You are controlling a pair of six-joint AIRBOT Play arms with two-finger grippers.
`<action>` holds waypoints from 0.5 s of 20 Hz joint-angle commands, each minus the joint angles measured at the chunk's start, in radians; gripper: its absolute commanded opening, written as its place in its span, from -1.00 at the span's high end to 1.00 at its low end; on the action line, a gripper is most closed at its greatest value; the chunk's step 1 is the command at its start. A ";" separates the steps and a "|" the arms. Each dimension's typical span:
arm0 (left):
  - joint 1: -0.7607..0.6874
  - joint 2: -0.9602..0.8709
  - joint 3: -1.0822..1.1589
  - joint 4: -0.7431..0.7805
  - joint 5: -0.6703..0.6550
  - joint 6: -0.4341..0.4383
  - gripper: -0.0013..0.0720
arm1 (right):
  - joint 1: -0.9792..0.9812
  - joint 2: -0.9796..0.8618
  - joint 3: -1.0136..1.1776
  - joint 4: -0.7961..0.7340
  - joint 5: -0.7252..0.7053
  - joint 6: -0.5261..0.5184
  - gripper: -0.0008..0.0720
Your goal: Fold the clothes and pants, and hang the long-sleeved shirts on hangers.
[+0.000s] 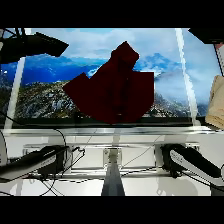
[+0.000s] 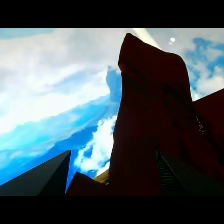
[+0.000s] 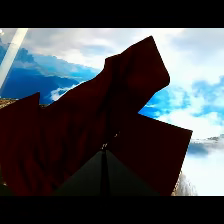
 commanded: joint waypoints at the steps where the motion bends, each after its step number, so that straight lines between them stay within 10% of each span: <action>1: 0.001 0.001 0.001 0.000 0.000 0.000 -0.65 | 0.000 0.000 0.000 0.000 0.000 0.000 0.95; 10: 0.000 0.001 0.001 -0.001 0.000 0.000 -0.65 | 0.000 0.000 0.000 -0.022 -0.177 -0.006 0.95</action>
